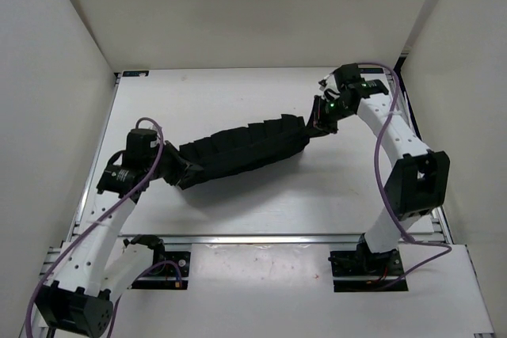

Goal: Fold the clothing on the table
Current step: Fold the skirt

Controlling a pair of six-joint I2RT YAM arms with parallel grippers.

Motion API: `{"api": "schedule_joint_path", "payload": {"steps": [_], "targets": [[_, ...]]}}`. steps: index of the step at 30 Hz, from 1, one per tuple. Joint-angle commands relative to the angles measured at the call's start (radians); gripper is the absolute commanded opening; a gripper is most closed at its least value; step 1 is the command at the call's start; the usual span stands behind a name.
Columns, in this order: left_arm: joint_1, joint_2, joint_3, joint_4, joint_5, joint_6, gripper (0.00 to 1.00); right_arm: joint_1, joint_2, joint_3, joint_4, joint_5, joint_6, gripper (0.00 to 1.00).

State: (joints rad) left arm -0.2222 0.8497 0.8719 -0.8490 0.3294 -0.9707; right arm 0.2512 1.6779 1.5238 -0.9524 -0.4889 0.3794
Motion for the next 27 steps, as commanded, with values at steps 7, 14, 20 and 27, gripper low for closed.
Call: {"api": "schedule_joint_path", "payload": {"steps": [7,14,20,27], "targets": [[0.101,0.066,0.055,0.065,0.010,-0.023,0.00,-0.018,0.189,0.255,-0.040,0.050,-0.028,0.00],[0.058,0.107,0.084,0.074,-0.012,-0.052,0.00,-0.036,0.276,0.362,-0.071,0.053,-0.025,0.00],[0.021,0.049,0.049,0.025,-0.026,-0.083,0.00,-0.026,0.175,0.211,-0.039,0.075,-0.020,0.00],[-0.043,-0.044,0.036,-0.067,-0.072,-0.094,0.00,-0.023,0.022,0.064,-0.039,0.107,-0.031,0.00]]}}
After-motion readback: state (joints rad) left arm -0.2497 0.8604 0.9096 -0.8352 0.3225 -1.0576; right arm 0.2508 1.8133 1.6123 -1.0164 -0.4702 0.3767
